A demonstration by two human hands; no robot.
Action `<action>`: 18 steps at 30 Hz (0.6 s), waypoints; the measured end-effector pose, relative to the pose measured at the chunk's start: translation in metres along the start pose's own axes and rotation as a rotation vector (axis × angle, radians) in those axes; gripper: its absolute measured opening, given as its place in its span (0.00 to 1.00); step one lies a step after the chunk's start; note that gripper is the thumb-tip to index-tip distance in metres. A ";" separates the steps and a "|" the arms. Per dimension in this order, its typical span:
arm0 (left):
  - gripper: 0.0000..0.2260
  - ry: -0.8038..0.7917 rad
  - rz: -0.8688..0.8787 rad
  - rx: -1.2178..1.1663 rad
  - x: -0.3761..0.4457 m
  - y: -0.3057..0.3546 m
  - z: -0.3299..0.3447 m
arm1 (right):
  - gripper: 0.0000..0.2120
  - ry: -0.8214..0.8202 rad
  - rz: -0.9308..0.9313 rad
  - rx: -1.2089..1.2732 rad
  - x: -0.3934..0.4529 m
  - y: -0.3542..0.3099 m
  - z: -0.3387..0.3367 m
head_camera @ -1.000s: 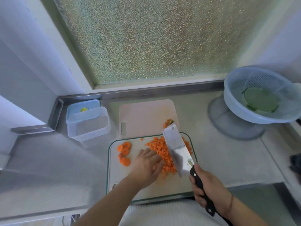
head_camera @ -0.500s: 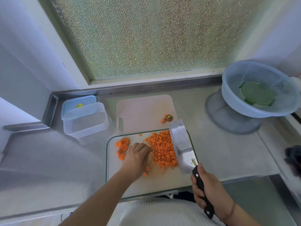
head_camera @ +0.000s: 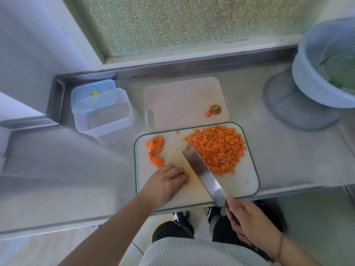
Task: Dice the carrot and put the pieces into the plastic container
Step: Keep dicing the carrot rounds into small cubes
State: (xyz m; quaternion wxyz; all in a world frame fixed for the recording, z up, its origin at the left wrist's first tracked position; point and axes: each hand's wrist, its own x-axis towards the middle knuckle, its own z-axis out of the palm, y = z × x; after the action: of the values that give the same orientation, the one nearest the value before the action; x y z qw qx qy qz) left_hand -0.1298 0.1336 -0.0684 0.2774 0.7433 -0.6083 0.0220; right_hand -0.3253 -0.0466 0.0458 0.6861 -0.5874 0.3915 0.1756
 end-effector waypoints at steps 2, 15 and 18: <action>0.10 0.067 -0.078 -0.006 -0.004 0.007 0.001 | 0.22 -0.013 0.021 -0.016 0.004 0.004 0.004; 0.11 0.240 -0.475 -0.155 -0.002 0.045 0.000 | 0.22 0.085 0.018 -0.059 0.014 0.002 0.002; 0.09 0.252 -0.466 -0.171 -0.003 0.038 -0.003 | 0.22 0.089 0.020 -0.051 0.014 0.002 0.002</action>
State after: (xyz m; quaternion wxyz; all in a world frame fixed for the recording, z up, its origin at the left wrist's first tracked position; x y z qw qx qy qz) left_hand -0.1640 0.1337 -0.0521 0.4102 0.8285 -0.3813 -0.0013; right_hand -0.3172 -0.0471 0.0342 0.6511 -0.6080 0.4229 0.1659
